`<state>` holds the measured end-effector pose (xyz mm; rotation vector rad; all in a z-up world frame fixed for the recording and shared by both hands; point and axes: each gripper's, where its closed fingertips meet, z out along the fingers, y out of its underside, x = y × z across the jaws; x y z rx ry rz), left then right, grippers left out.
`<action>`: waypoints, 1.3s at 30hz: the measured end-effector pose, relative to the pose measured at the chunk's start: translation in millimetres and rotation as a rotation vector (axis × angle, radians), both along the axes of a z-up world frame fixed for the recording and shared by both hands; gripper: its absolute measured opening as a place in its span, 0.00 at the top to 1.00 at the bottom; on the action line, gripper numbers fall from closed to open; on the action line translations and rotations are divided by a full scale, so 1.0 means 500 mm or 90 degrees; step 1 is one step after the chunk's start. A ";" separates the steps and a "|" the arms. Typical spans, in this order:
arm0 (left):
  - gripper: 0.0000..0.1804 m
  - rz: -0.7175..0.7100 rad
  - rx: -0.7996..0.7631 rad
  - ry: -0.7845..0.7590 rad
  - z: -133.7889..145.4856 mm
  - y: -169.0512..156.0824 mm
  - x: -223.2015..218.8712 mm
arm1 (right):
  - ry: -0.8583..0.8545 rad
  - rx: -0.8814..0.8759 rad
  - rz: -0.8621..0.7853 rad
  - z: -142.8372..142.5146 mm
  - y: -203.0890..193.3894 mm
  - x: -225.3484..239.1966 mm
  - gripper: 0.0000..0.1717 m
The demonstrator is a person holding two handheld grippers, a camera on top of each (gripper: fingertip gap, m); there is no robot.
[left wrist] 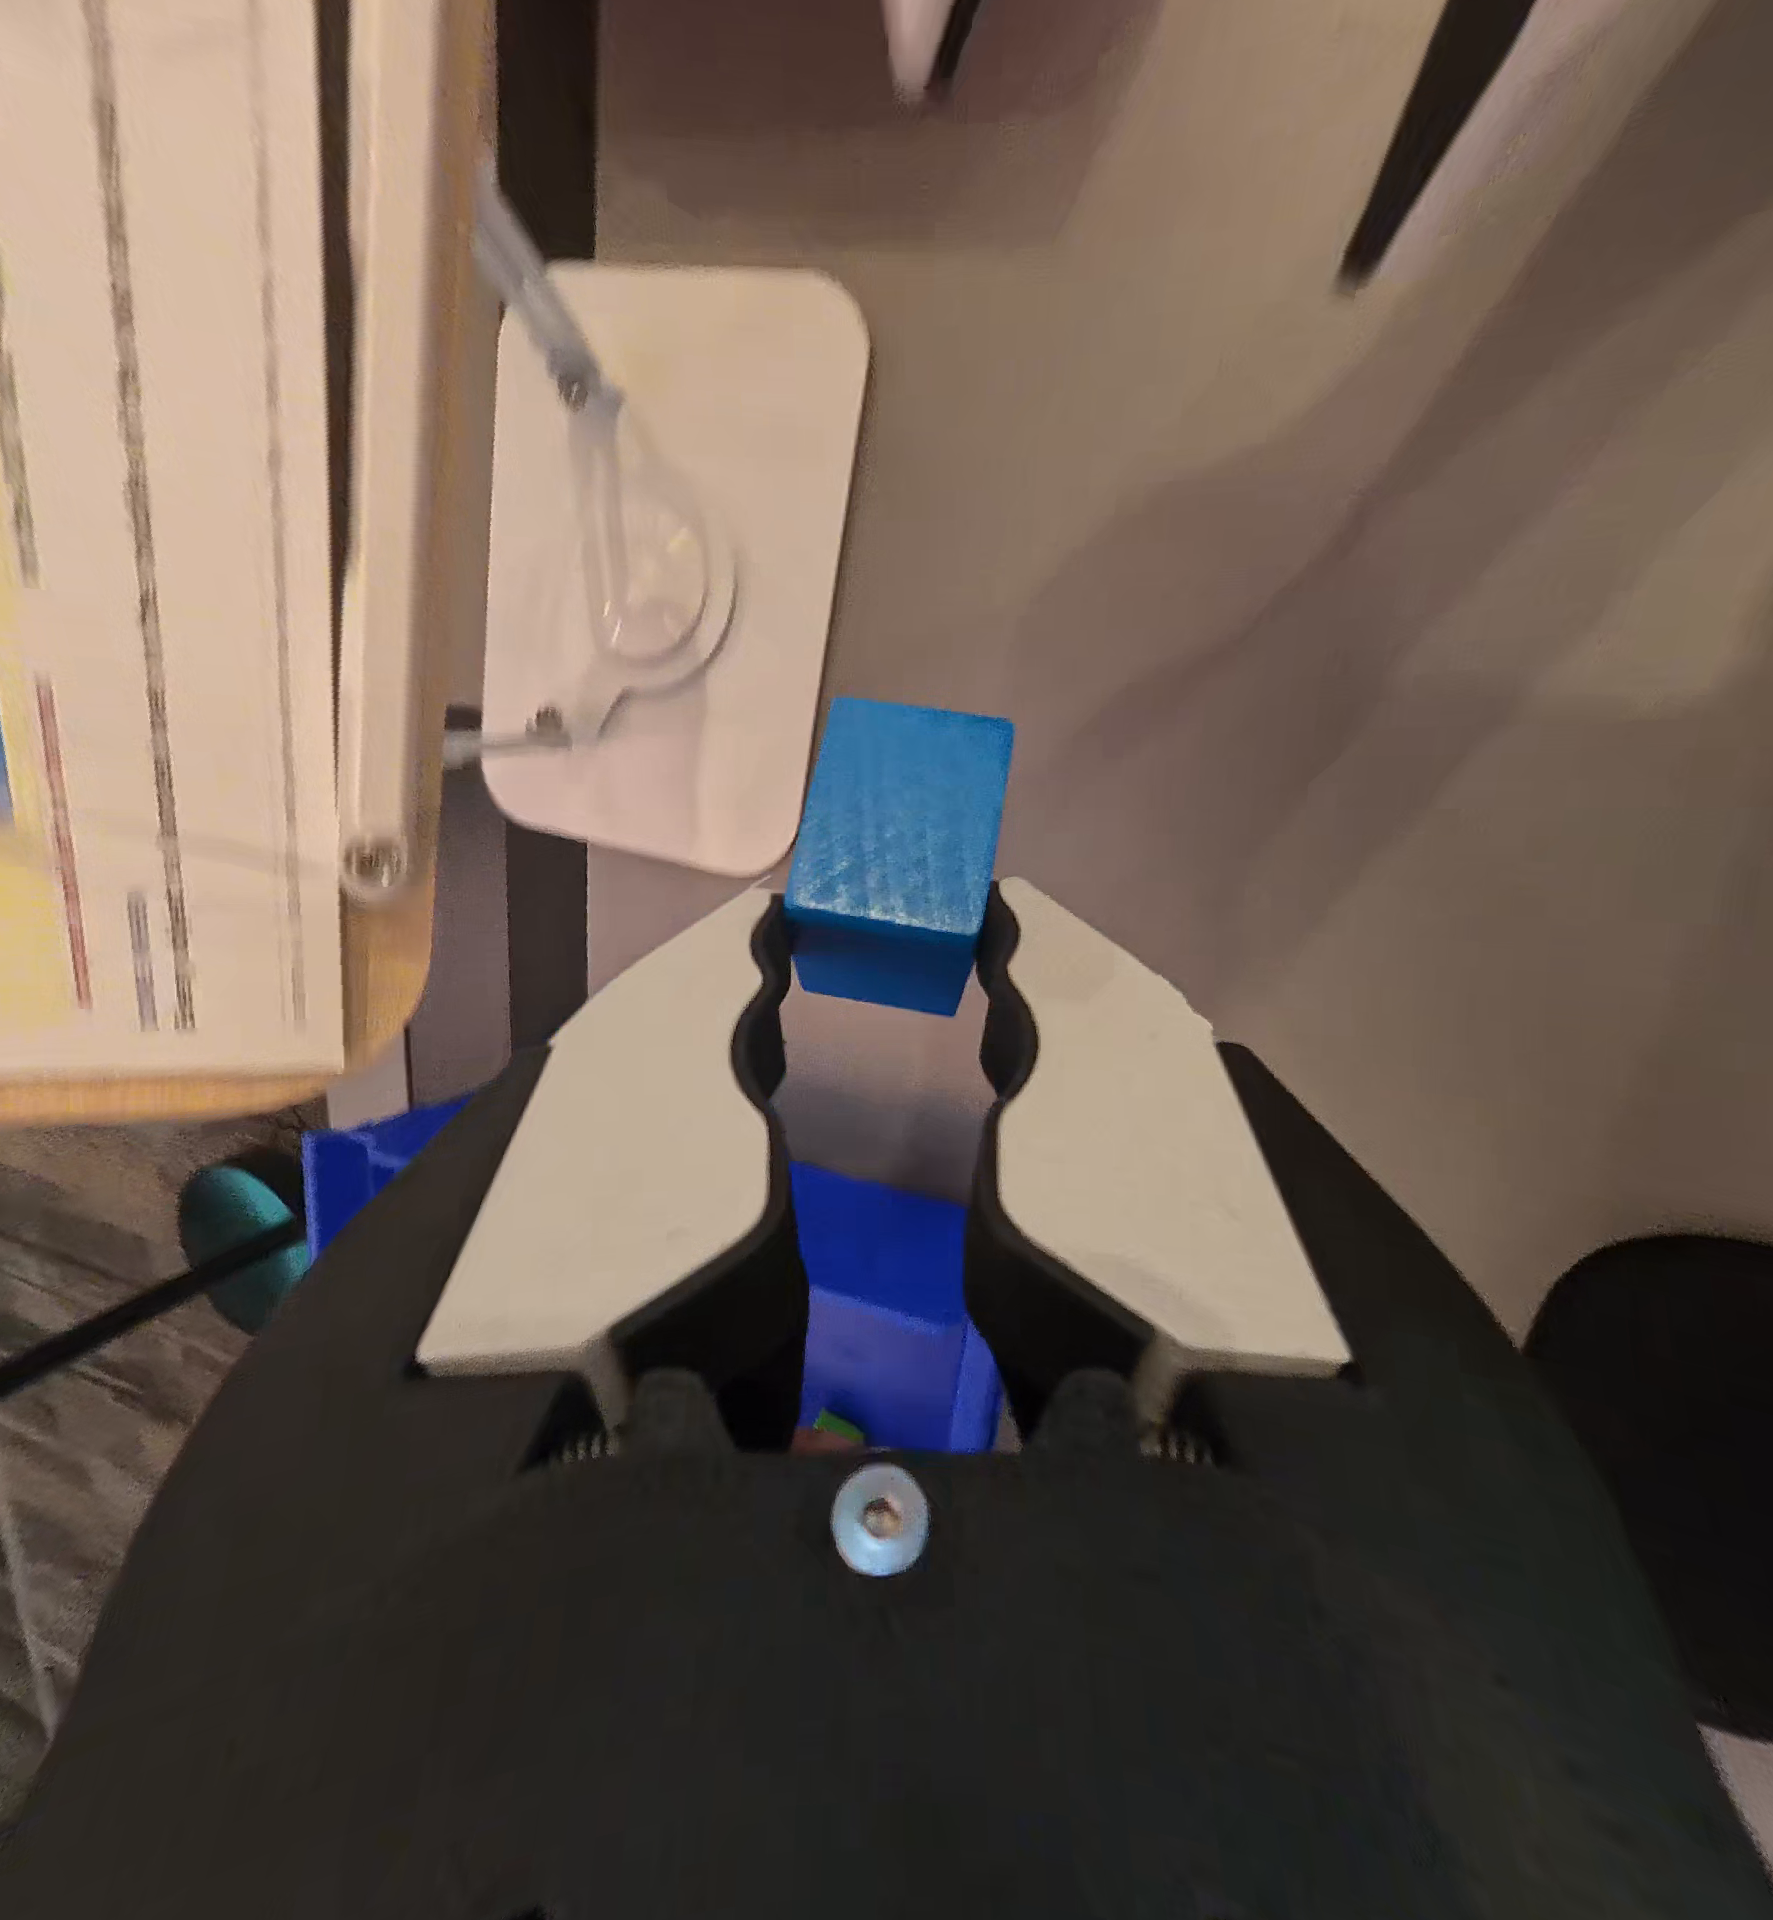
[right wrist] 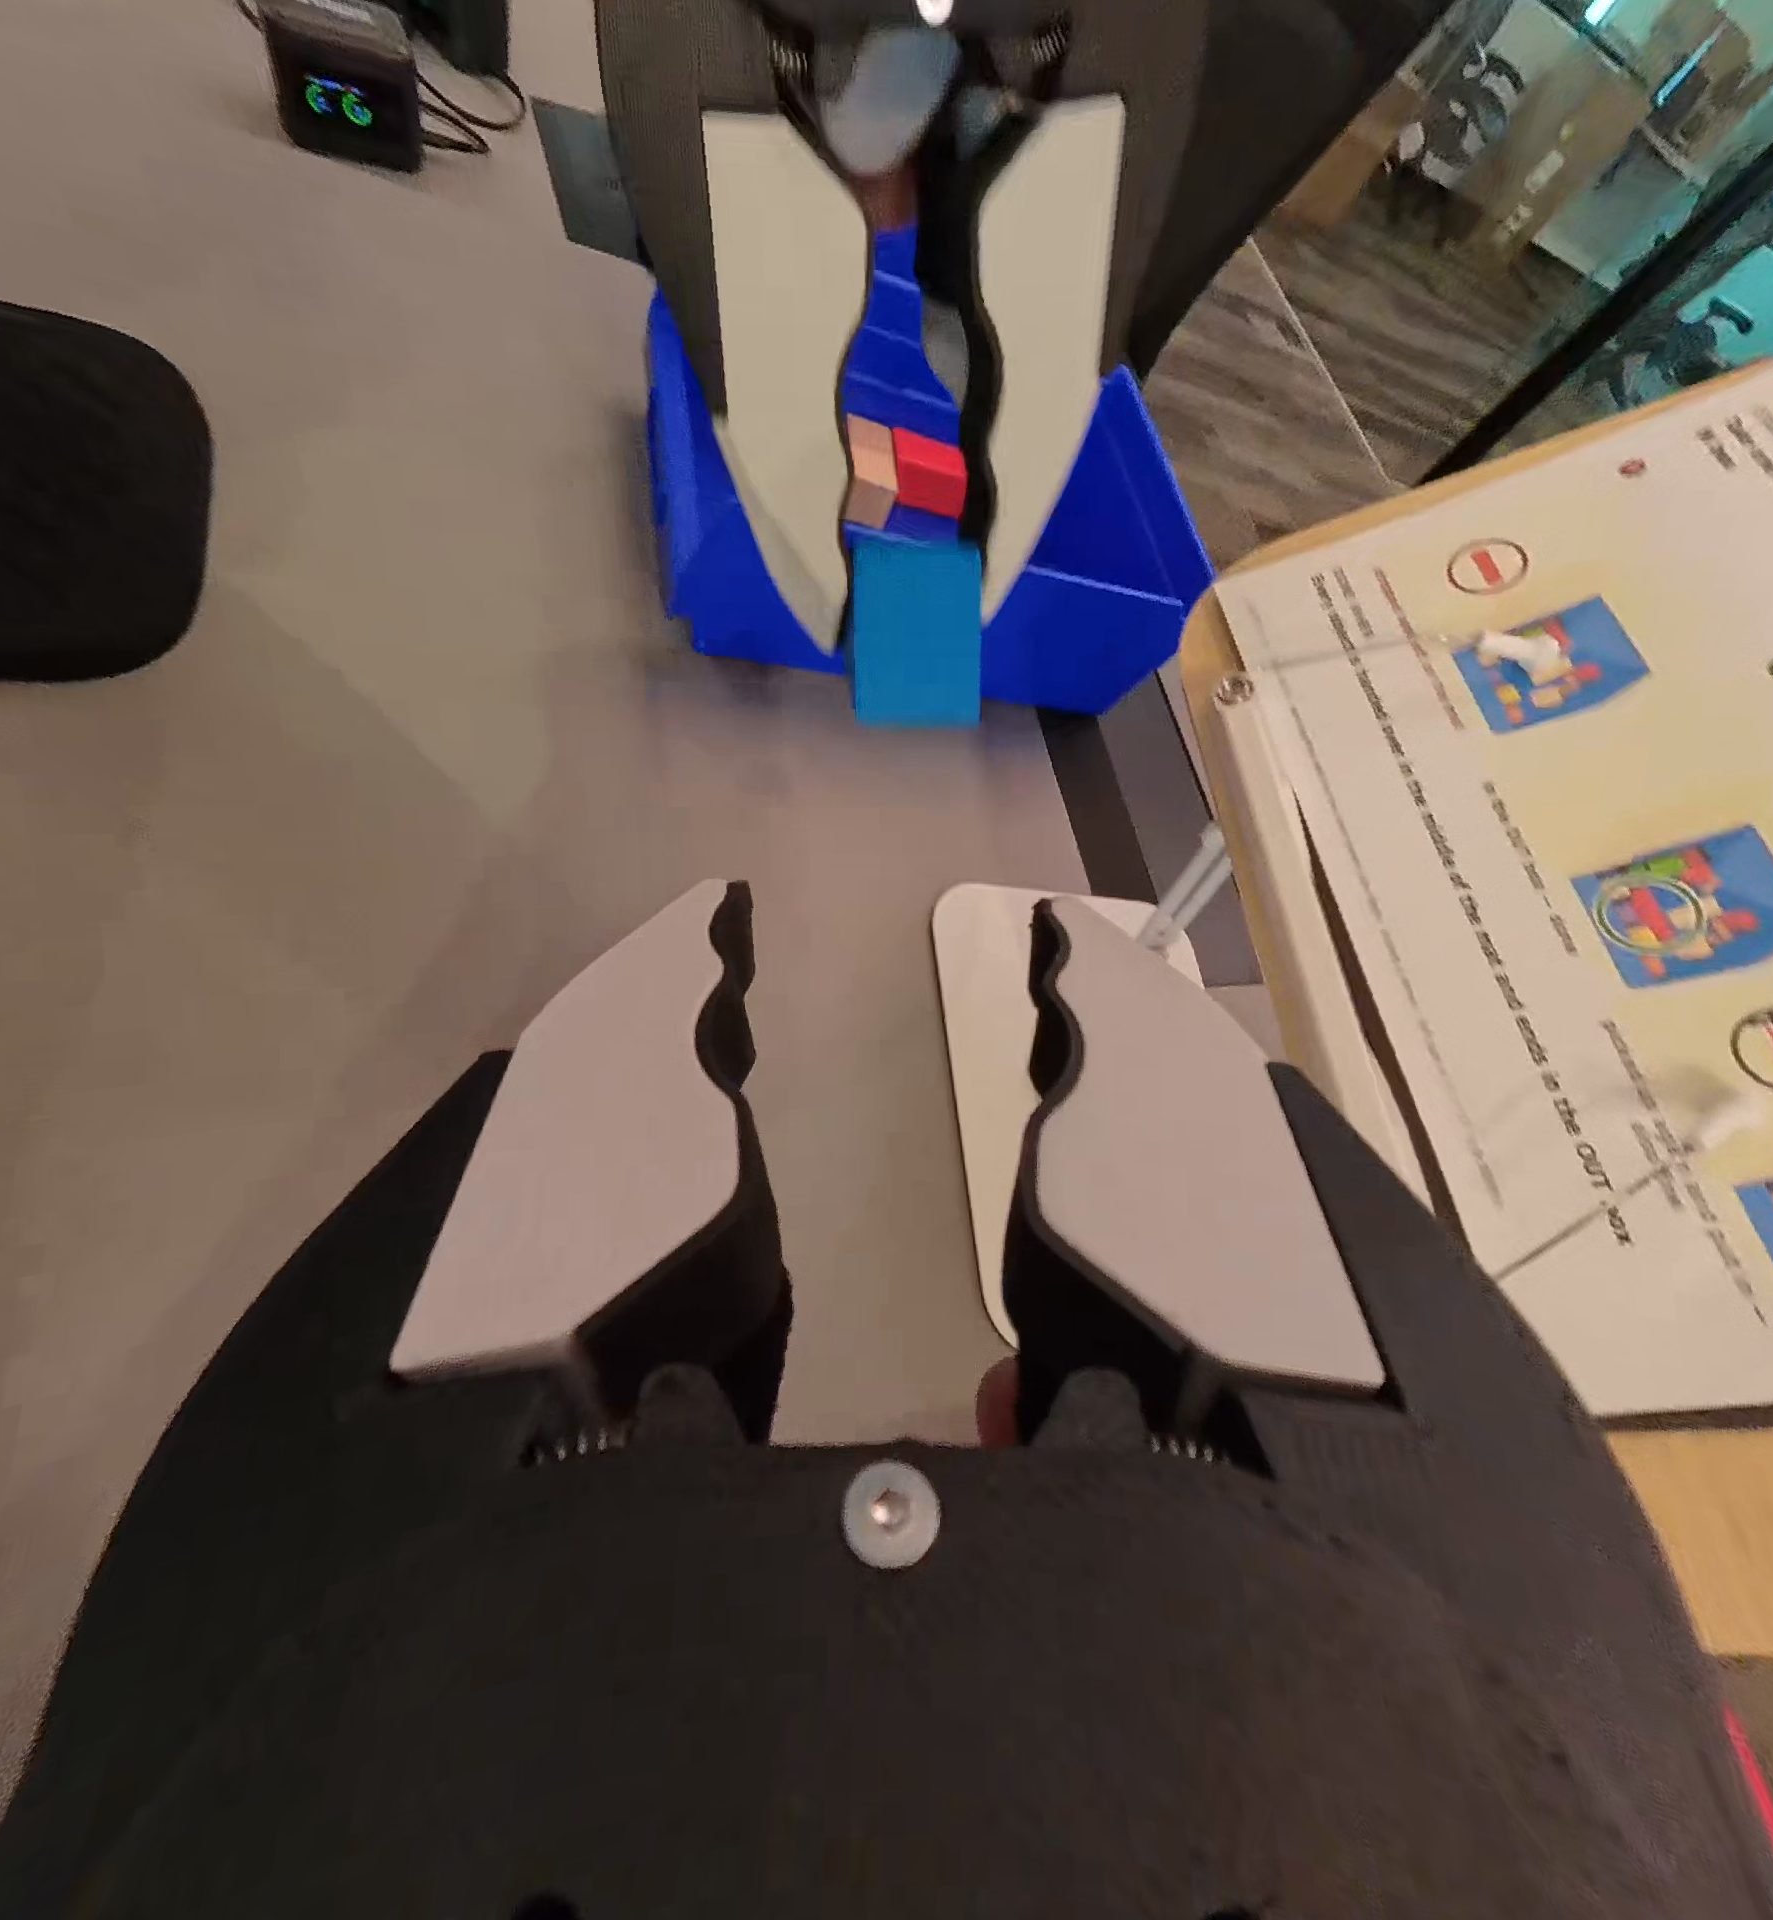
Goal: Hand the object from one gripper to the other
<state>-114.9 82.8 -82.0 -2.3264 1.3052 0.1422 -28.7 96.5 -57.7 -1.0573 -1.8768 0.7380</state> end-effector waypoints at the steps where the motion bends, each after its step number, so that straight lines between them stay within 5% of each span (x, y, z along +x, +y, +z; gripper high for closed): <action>1: 0.81 -0.014 -0.001 0.001 0.003 0.003 0.031 | 0.004 -0.001 0.005 0.003 -0.005 0.001 0.72; 8: 0.81 -0.064 0.005 0.010 0.018 0.016 0.140 | -0.009 -0.036 0.029 -0.006 -0.009 0.004 0.75; 23: 0.81 -0.081 0.014 0.013 0.009 0.023 0.162 | -0.031 -0.055 0.025 -0.017 -0.008 0.006 0.83; 26: 0.68 -0.056 0.042 0.007 0.025 0.040 0.151 | -0.022 -0.063 0.006 0.003 0.016 0.023 0.83; 33: 0.80 -0.017 0.120 -0.052 0.093 0.038 0.119 | -0.015 -0.100 -0.191 0.046 0.246 0.144 0.83; 39: 0.84 -0.003 0.131 -0.006 0.060 0.006 0.080 | -0.196 -0.235 -0.376 -0.122 0.459 0.285 0.83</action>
